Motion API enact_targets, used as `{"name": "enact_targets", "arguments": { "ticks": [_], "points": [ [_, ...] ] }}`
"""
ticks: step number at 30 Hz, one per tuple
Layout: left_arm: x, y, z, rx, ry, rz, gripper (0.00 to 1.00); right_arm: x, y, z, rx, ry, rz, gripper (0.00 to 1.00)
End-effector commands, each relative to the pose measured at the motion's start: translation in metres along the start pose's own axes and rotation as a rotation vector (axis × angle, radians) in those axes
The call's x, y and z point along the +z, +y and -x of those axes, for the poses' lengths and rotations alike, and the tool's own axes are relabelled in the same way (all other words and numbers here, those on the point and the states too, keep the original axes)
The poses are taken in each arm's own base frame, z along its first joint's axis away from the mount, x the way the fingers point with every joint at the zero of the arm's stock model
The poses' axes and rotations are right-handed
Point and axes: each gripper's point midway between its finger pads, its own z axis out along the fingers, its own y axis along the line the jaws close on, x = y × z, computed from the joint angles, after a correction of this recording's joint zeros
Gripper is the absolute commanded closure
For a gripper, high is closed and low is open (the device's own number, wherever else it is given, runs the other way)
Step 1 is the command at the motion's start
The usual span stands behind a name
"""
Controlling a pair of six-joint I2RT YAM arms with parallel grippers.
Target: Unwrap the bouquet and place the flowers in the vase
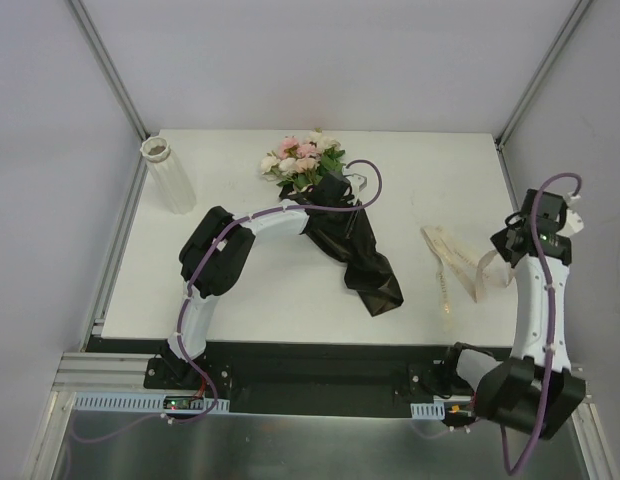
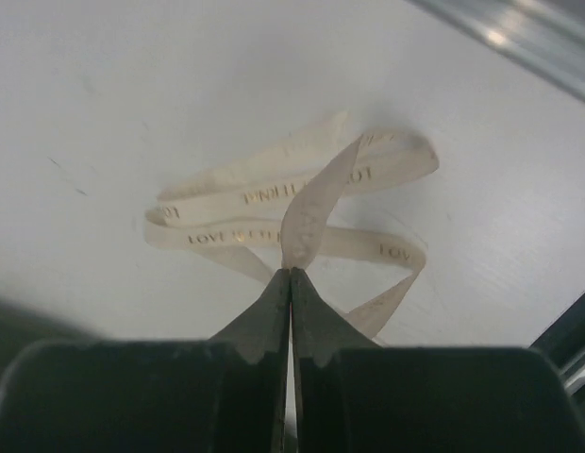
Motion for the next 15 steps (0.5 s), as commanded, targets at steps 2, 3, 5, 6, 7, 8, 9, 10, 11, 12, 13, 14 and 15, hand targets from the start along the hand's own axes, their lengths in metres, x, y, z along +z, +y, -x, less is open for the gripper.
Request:
{"name": "enact_targets", "arguments": {
  "ticks": [2,3,5,6,7,8,9,10,11,12,13,14,15],
  "points": [
    [-0.008,-0.002,0.01,0.027,-0.014,0.004,0.69,0.042,0.03,-0.07,-0.083,0.246,0.077,0.91],
    [-0.007,-0.001,0.01,0.028,-0.013,0.004,0.69,0.05,0.04,-0.074,-0.116,0.28,0.077,0.9],
    [-0.007,0.0,0.009,0.025,-0.012,0.007,0.69,0.054,0.053,-0.084,-0.201,0.333,0.087,0.82],
    [-0.006,0.0,0.009,0.025,-0.011,0.007,0.69,0.06,0.058,-0.082,-0.226,0.348,0.064,0.78],
    [-0.006,0.001,0.009,0.027,-0.011,0.009,0.69,0.063,0.061,-0.083,-0.257,0.345,0.06,0.63],
    [-0.007,0.0,0.009,0.028,-0.012,0.007,0.69,0.064,0.065,-0.084,-0.29,0.346,0.074,0.54],
    [-0.008,0.0,0.01,0.029,-0.014,0.008,0.69,0.068,0.069,-0.087,-0.31,0.347,0.085,0.49],
    [-0.008,0.0,0.01,0.031,-0.014,0.008,0.69,0.066,0.074,-0.095,-0.35,0.348,0.092,0.43],
    [-0.009,0.001,0.011,0.032,-0.018,0.013,0.69,0.068,0.076,-0.101,-0.396,0.353,0.099,0.41],
    [-0.008,0.001,0.01,0.03,-0.015,0.012,0.68,0.068,0.082,-0.108,-0.427,0.355,0.116,0.41],
    [-0.008,0.001,0.011,0.031,-0.018,0.013,0.68,0.066,0.086,-0.121,-0.459,0.38,0.138,0.41],
    [-0.008,0.0,0.011,0.031,-0.017,0.009,0.68,0.067,0.091,-0.138,-0.485,0.418,0.158,0.42],
    [-0.008,0.0,0.01,0.03,-0.015,0.006,0.68,0.069,0.1,-0.147,-0.476,0.438,0.197,0.43]
  ]
}}
